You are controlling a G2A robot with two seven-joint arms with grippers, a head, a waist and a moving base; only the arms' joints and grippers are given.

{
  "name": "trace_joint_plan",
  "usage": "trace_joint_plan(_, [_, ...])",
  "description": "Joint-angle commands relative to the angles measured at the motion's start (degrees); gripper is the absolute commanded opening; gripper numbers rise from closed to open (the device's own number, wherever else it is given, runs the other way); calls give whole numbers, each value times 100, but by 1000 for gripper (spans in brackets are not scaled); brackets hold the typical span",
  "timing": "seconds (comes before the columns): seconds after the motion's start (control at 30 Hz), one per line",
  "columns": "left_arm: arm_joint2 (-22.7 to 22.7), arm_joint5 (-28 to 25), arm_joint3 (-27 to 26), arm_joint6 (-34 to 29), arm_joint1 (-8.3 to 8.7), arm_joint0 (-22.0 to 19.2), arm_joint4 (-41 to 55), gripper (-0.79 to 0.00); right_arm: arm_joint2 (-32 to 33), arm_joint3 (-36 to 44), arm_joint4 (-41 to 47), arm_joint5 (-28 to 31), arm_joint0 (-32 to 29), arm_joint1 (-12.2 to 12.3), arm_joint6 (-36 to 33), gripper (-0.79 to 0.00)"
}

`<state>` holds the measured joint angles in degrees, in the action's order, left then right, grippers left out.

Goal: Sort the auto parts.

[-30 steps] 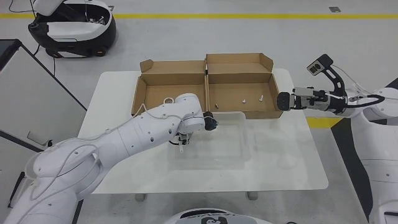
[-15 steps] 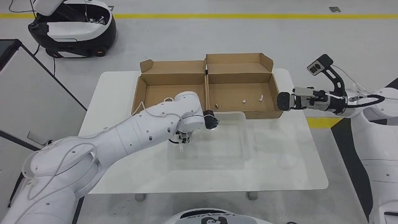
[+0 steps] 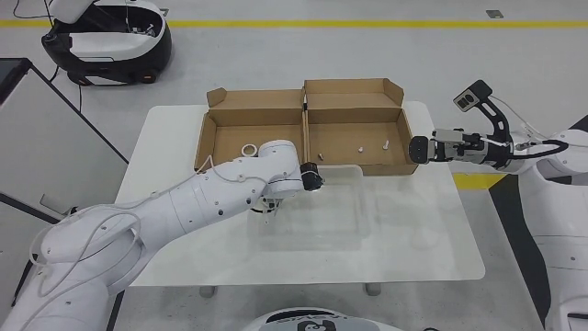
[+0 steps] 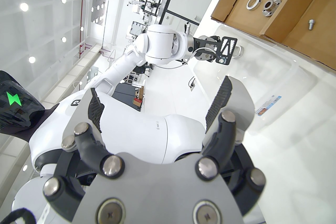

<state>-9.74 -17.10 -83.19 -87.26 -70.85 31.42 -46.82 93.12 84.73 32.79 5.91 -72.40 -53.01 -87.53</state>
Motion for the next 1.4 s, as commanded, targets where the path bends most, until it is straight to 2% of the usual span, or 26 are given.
trace_joint_plan(0.0, [0, -50, -18, 52, 21, 15, -87, -785, 0, 0, 0, 0, 0, 0, 0, 0])
trace_joint_plan(0.27, [0, -186, -22, 187, 55, 155, -324, -785, 0, 0, 0, 0, 0, 0, 0, 0])
trace_joint_plan(0.87, [0, -484, 234, 484, -48, 360, -447, -785, 0, 0, 0, 0, 0, 0, 0, 0])
trace_joint_plan(1.37, [0, -765, -197, 765, 93, 391, -92, -785, 0, 0, 0, 0, 0, 0, 0, 0])
